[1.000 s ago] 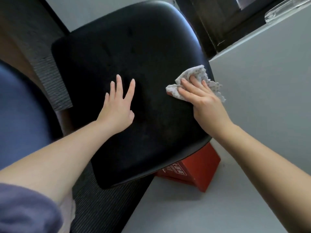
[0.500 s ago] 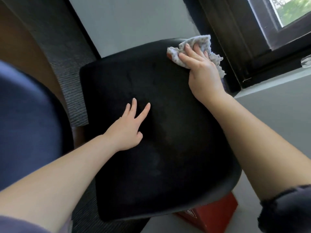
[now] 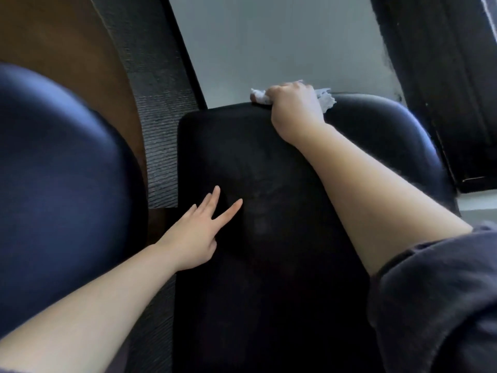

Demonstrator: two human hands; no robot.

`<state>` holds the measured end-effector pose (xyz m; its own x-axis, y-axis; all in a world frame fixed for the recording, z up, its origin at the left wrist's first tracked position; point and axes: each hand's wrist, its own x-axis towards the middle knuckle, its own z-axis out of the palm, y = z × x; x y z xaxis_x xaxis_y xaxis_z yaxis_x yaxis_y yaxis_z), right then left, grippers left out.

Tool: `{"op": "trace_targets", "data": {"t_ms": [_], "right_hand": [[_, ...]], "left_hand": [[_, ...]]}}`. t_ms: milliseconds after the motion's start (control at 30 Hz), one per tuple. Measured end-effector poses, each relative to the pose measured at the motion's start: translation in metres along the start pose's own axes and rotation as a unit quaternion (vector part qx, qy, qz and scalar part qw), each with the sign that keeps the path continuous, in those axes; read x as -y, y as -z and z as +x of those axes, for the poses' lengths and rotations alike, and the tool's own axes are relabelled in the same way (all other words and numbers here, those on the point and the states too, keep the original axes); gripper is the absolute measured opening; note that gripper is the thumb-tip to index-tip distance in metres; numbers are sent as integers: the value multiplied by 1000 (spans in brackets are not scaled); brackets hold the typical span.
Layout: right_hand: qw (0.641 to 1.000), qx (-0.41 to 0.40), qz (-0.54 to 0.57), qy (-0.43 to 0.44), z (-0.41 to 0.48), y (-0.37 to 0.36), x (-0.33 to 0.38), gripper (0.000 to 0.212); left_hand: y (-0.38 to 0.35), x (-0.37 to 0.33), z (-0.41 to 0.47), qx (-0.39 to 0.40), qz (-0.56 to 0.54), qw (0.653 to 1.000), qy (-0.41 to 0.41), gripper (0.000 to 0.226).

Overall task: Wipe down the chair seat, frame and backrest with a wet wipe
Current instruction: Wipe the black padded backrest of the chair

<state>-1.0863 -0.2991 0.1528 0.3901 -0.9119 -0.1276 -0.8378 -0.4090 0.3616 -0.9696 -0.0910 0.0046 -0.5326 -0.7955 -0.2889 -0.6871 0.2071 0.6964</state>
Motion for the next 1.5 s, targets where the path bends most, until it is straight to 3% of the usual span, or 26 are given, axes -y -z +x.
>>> {"op": "trace_targets", "data": {"t_ms": [167, 333, 433, 567, 767, 1133, 1500], "right_hand": [[999, 10, -25, 40, 25, -42, 52, 32], [995, 29, -36, 90, 44, -73, 95, 37], [990, 33, -36, 129, 54, -95, 122, 43], [980, 58, -70, 176, 67, -123, 153, 31], [916, 162, -184, 318, 18, -169, 187, 16], [855, 345, 4, 387, -180, -183, 209, 28], [806, 407, 191, 385, -308, -144, 212, 24]], "left_hand": [[-10, 54, -10, 24, 47, 996, 73, 85], [-24, 113, -44, 79, 226, 958, 155, 77], [-36, 140, -64, 90, 287, 942, 147, 72], [-49, 165, -75, 50, 300, 947, 104, 69], [-58, 172, -75, 5, 329, 941, 84, 73], [-76, 160, -118, 21, 357, 929, 99, 79], [-94, 141, -194, 87, 342, 933, 66, 79]]}}
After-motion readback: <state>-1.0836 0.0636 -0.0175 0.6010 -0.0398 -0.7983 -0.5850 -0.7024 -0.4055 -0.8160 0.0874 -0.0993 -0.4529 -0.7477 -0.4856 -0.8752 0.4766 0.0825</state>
